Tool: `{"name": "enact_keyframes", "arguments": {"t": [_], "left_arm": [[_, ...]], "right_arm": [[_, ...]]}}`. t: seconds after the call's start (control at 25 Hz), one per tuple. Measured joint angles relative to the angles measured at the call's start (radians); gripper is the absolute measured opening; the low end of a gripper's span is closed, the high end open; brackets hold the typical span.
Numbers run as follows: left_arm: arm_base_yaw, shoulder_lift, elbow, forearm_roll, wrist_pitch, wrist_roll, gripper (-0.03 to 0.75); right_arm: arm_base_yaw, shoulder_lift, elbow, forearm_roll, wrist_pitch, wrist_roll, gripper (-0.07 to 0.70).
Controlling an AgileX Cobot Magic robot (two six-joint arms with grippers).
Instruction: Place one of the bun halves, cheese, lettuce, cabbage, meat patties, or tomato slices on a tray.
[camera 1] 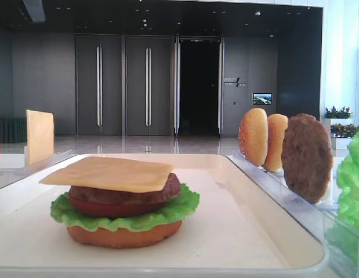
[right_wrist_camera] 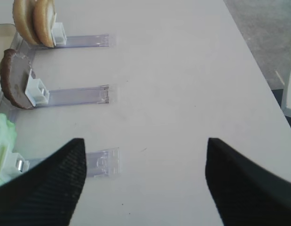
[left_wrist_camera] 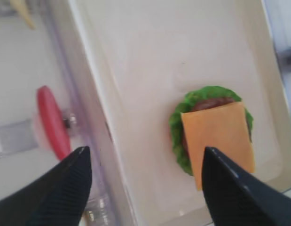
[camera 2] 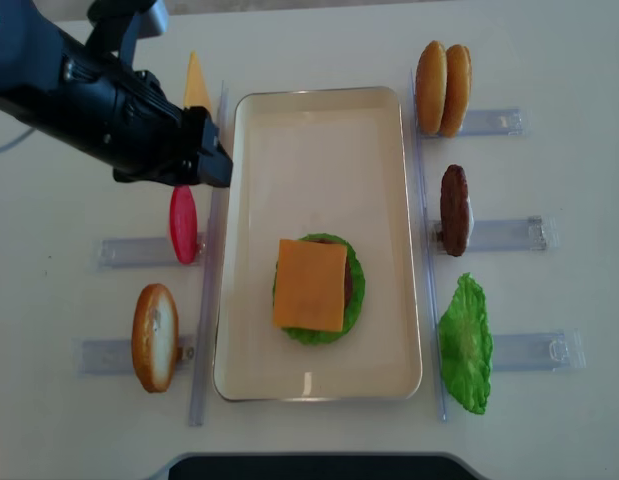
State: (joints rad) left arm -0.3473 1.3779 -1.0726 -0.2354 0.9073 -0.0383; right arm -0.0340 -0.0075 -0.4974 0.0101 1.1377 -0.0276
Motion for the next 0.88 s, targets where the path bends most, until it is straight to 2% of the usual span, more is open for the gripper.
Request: {"name": "enact_keyframes", "arguments": {"t": [0.16,0.24,0.48,0.56,0.64,0.76,0.88], "left_arm": [[0.0,0.0,-0.074,0.189,0.083,-0.149,0.601],[0.0,0.001,-0.103,0.257,0.118,-0.176,0.617],[0.0,0.031,-0.134,0.344,0.185,-0.207,0.628],[0.007,0.044,-0.142,0.38,0.227,-0.235,0.628],[0.036,0.048,-0.151,0.396,0.258,-0.24,0.628],[0.117,0.049,-0.165,0.401,0.304,-0.215,0.629],[0.216,0.049,-0.17,0.391,0.313,-0.16,0.629]], "right_arm": [[0.0,0.0,0.0,0.0,0.0,0.0,0.531],[0.0,0.0,0.0,0.0,0.0,0.0,0.531],[0.0,0.0,0.0,0.0,0.0,0.0,0.531],[0.0,0.0,0.0,-0.001,0.0,0.0,0.531],[0.0,0.0,0.0,-0.001,0.0,0.0,0.531],[0.0,0.0,0.0,0.002,0.0,0.0,0.531],[0.0,0.0,0.0,0.002,0.0,0.0,0.531]]}}
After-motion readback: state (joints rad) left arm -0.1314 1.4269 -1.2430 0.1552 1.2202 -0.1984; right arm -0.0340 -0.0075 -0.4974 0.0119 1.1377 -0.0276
